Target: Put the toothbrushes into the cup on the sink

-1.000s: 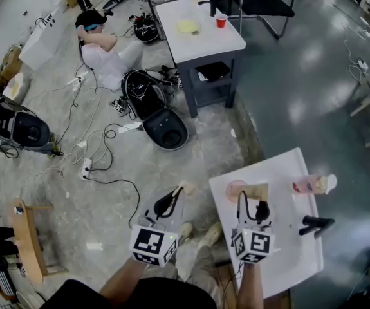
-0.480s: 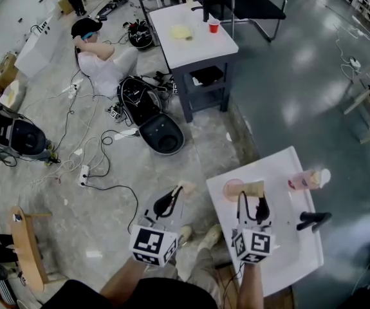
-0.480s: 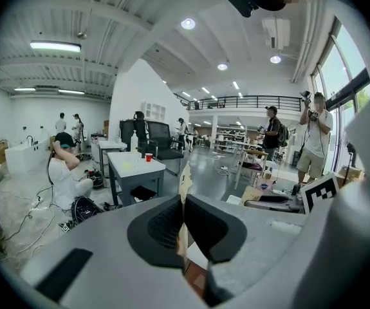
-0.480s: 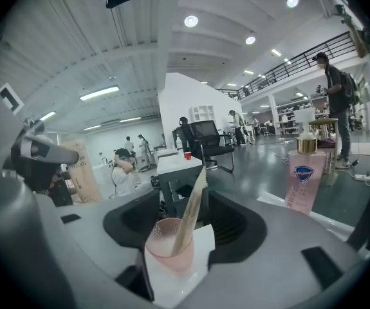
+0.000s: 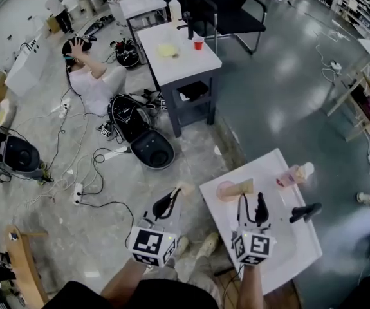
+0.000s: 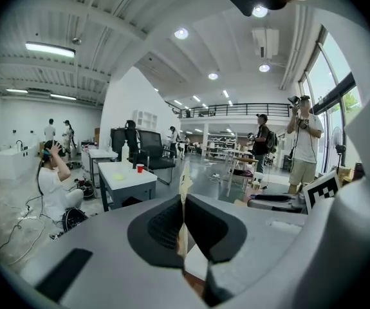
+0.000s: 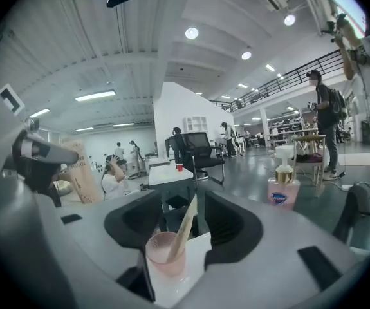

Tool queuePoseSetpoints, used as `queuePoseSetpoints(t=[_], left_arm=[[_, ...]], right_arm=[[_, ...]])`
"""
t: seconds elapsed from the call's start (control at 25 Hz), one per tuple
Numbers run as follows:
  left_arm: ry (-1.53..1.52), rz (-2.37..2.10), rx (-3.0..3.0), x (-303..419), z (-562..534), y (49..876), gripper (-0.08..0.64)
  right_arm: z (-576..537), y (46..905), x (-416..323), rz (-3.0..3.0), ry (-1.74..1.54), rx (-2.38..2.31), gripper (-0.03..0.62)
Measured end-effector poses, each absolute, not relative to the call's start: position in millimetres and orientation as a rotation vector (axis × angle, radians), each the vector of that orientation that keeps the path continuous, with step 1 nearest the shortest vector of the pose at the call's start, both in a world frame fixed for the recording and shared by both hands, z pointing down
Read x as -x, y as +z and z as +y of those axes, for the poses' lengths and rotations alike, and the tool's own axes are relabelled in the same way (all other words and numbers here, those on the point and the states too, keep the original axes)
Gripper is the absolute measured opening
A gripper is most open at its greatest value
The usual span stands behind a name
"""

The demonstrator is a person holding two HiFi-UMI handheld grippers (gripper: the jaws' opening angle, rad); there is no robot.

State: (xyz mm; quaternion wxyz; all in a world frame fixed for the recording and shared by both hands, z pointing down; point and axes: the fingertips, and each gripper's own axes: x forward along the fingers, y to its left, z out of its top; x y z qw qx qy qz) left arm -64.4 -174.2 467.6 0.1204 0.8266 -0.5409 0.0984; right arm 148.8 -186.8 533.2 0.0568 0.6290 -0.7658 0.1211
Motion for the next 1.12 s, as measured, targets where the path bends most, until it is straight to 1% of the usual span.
queuePoseSetpoints(t=[0.56,0.72,1.12], left_arm=[[0.155,-1.403,-2.611,41.9,-155.2,412.0,0.005],[0.135,-1.339,-2.658,38.2,-145.7,403.0,0.005],[0.127,-1.192,-2.754,41.5,-119.0,390.7,0.005]], right_arm=[[-129.0,457.0,-161.3,-2.21,0.167,-2.11,0.106],[-107.7,437.1,-156.5,-2.163,0.093,-2.158,0.057],[-57.4,421.2,-146.0,-2.044,0.025,-2.28,0.019]])
